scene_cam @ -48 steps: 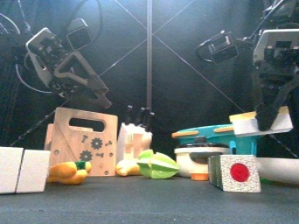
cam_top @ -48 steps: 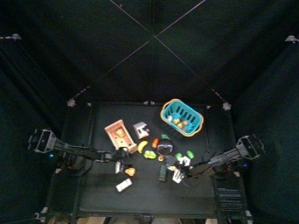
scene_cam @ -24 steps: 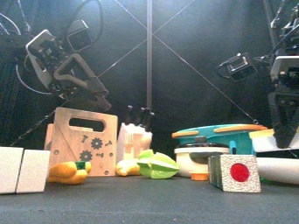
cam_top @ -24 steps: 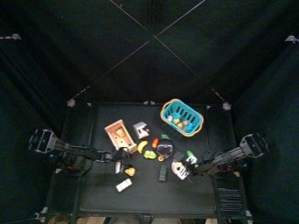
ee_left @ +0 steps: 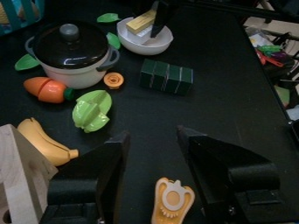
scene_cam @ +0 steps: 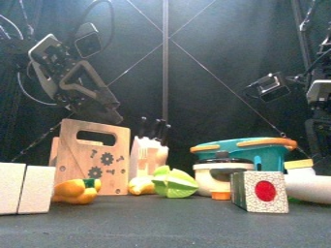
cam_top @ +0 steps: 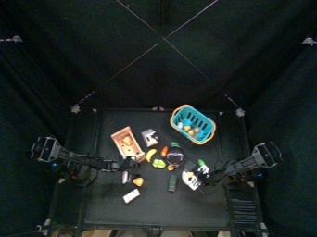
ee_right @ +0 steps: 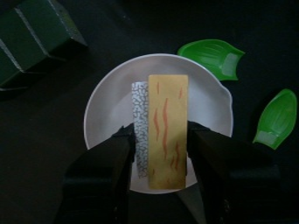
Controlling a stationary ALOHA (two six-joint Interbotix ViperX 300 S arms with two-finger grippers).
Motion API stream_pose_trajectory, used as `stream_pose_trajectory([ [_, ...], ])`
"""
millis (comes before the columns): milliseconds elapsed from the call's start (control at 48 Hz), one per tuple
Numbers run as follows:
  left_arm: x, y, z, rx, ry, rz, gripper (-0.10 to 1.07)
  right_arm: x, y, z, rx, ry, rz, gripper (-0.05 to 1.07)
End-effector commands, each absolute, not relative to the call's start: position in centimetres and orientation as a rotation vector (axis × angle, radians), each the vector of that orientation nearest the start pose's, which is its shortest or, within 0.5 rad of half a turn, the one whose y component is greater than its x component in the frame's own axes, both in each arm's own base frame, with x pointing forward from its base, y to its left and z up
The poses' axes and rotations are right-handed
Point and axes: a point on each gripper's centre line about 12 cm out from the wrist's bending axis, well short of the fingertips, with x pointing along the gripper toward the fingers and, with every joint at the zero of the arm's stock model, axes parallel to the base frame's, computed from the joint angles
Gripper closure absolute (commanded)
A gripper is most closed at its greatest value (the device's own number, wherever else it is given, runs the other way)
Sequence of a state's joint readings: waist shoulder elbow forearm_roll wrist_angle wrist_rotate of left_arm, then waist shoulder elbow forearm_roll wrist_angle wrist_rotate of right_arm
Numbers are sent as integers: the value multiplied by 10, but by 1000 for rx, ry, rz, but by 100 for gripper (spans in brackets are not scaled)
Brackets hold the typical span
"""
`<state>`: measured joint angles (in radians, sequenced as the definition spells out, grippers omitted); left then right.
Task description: Place egg sushi in pan
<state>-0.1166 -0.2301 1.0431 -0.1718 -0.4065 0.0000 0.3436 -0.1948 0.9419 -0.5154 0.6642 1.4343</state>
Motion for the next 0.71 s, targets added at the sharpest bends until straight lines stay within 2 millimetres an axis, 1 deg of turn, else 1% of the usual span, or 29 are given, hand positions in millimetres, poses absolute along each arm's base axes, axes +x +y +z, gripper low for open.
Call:
stream_pose_trajectory([
  [0,308,-27,174,-119,385,-15,13,249,50,125,460,1107,-586,32],
  [188,308,-27,174,-120,385,-15,13,249,49,126,463,1104,-586,14],
  [312,308,-27,174,-120,385,-15,13,251,50,127,460,1101,-583,6],
  [688,308,-27,174,-120,385,-15,13,249,49,125,459,1108,-585,5],
])
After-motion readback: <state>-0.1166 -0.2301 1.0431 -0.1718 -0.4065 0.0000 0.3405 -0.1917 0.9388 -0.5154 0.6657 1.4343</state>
